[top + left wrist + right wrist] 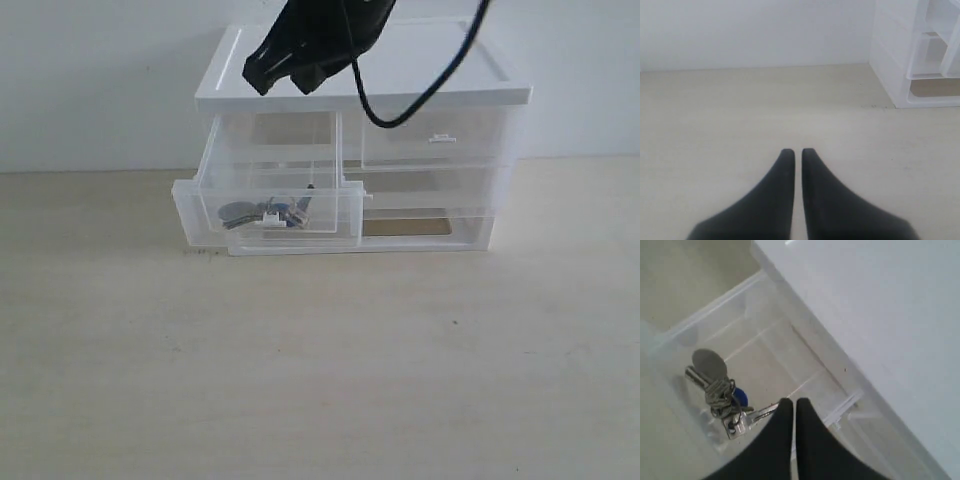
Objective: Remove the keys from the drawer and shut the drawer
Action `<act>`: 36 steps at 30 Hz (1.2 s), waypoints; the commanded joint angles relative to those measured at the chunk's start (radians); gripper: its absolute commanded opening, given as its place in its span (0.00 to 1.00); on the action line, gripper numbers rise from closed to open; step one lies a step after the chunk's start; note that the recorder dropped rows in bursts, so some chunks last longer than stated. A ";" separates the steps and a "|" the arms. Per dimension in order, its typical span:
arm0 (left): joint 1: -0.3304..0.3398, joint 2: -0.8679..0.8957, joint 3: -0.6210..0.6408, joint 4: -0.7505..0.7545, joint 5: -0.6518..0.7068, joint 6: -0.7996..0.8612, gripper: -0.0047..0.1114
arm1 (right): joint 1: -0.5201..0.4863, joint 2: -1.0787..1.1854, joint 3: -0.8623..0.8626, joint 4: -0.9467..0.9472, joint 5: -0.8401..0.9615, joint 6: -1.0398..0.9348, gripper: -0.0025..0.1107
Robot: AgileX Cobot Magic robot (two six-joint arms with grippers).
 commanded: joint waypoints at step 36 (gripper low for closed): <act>0.002 -0.003 0.004 -0.002 0.002 -0.010 0.08 | -0.003 0.254 1.046 0.053 -1.938 0.118 0.02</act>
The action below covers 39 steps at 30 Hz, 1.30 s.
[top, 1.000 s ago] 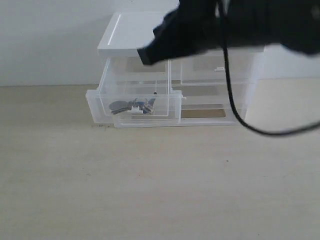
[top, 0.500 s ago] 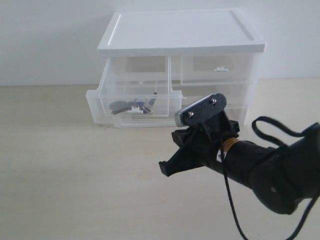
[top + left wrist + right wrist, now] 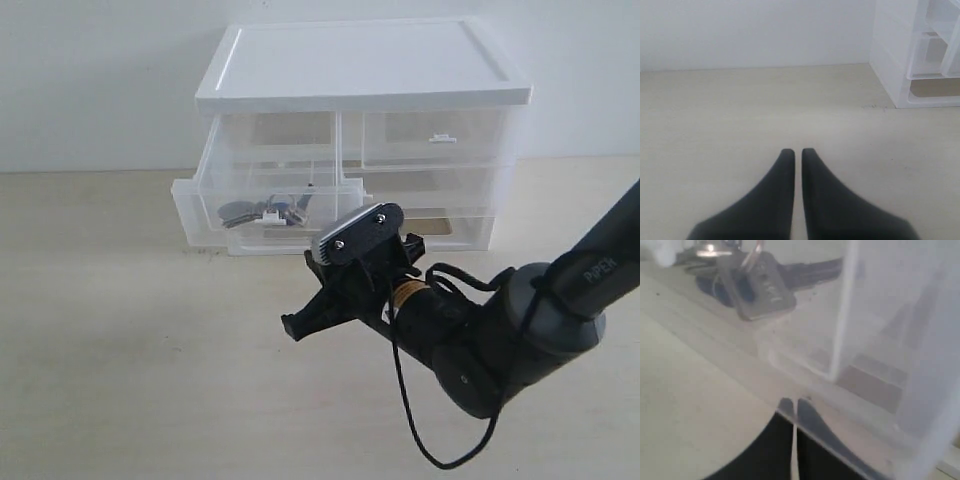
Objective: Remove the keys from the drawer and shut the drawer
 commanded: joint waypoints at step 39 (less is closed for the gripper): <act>0.002 -0.003 0.004 -0.002 0.002 -0.010 0.08 | -0.007 -0.540 -0.129 0.315 0.579 -0.363 0.02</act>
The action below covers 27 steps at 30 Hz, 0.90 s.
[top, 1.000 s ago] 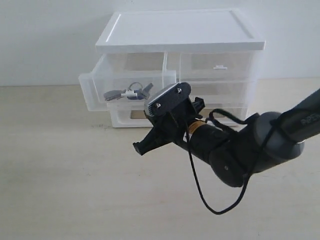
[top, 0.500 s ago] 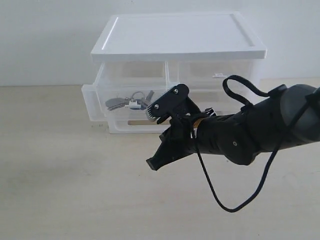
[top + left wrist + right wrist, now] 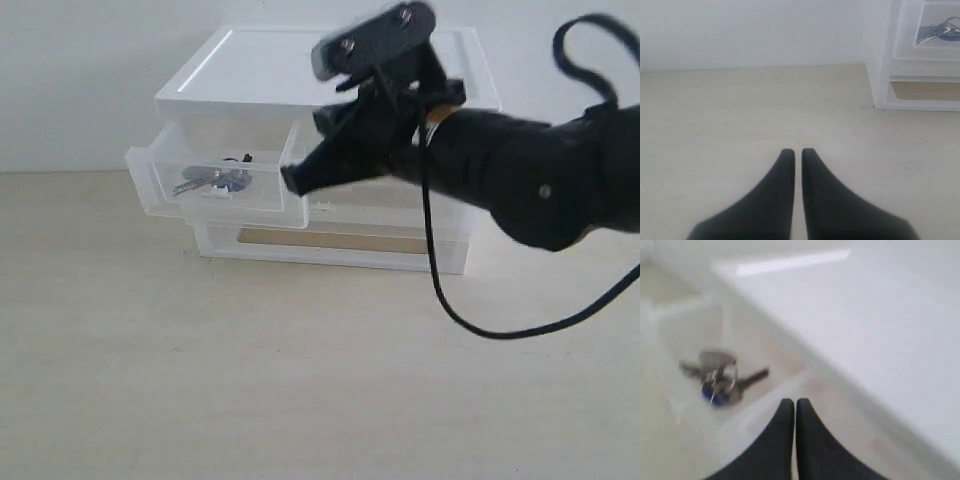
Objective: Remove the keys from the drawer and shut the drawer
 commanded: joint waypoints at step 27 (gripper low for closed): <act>0.002 -0.003 0.004 -0.002 0.002 -0.010 0.08 | -0.015 0.653 -1.387 -0.068 1.503 0.086 0.36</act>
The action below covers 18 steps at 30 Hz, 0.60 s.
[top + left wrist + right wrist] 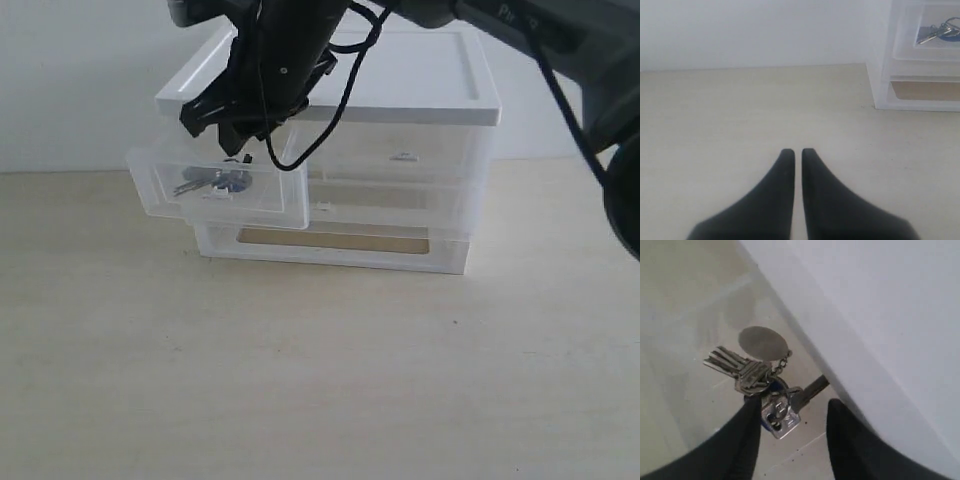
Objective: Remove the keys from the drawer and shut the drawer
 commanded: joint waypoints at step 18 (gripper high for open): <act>0.002 -0.003 0.004 -0.002 0.002 -0.010 0.08 | -0.007 0.027 -0.031 -0.145 0.059 -0.022 0.36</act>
